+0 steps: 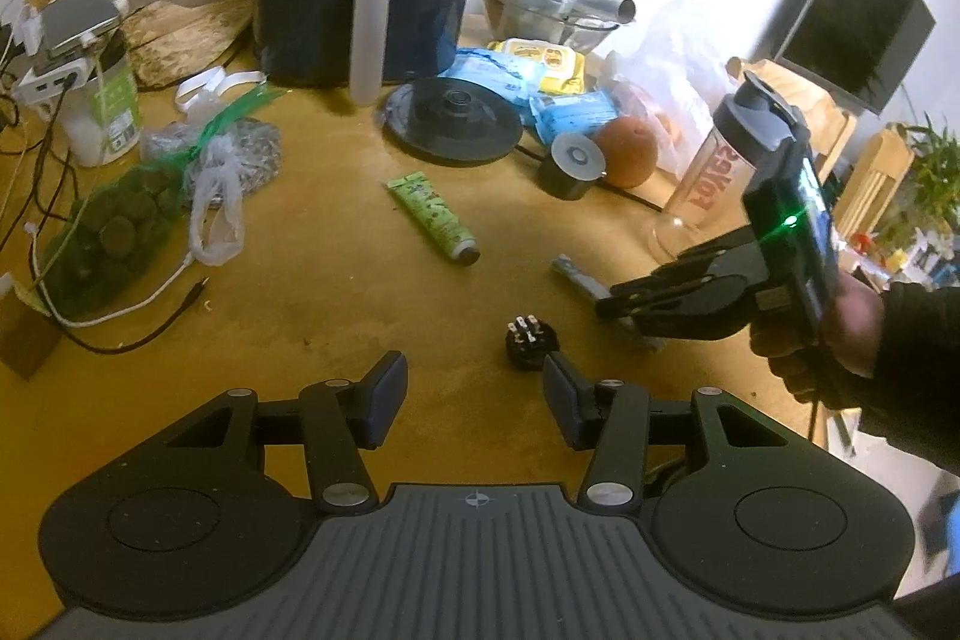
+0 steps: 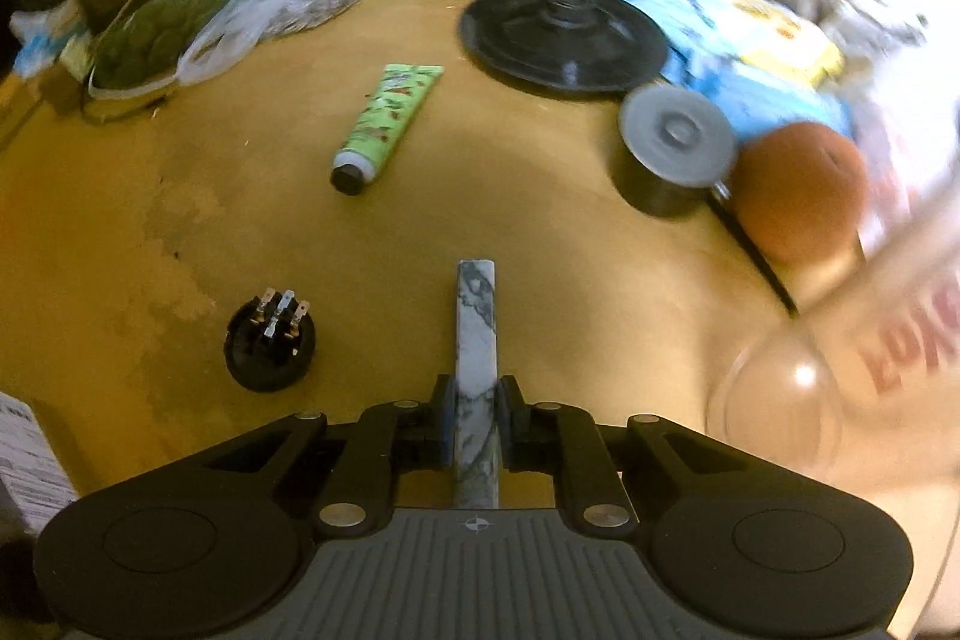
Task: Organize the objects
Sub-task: 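Grasp the black plug with the left gripper while the right gripper holds the marbled bar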
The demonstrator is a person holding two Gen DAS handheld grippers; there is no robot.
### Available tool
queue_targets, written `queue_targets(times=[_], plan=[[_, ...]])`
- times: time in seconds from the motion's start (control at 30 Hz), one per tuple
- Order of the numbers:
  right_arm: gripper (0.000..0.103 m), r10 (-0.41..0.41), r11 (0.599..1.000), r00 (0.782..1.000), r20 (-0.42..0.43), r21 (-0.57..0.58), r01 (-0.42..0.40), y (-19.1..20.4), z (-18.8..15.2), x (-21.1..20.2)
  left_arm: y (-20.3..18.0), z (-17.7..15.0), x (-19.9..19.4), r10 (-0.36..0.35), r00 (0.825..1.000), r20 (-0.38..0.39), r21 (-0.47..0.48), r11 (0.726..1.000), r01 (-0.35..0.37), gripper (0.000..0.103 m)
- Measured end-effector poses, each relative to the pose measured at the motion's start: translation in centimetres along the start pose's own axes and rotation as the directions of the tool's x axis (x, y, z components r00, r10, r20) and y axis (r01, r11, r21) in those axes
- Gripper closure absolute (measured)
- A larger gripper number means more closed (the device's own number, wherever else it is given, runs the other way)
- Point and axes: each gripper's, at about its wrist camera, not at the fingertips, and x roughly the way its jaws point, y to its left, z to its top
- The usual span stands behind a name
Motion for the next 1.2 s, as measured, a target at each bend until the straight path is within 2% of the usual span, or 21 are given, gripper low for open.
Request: queue_targets(times=[0.5,0.63,0.7,0.93,1.2], plan=[[0.086,0.000,0.978,0.996,0.089,0.210,-0.019,-1.7,-2.9,-5.7,-1.9,1.2,3.0,-0.009,0.999,-0.049,0.108,0.994,0.014,0.053],[0.086,-0.003,0.969,0.994,0.111,0.246,-0.025,-1.9,-3.8,-7.0,-2.3,1.5,4.0,-0.017,0.998,-0.061,0.138,0.990,0.025,0.044],[0.086,-0.006,0.965,0.993,0.121,0.263,-0.026,-2.1,-4.2,-7.6,-2.6,1.6,4.5,-0.022,0.997,-0.072,0.156,0.987,0.033,0.034],[0.086,-0.020,0.942,0.988,0.152,0.334,-0.032,-2.3,-5.7,-9.5,-3.5,2.0,6.9,-0.017,0.994,-0.108,0.182,0.983,0.037,0.034],[0.086,-0.041,0.913,0.978,0.203,0.406,-0.046,-2.3,-7.2,-11.8,-4.3,2.0,10.4,0.040,0.987,-0.158,0.173,0.985,-0.012,0.034]])
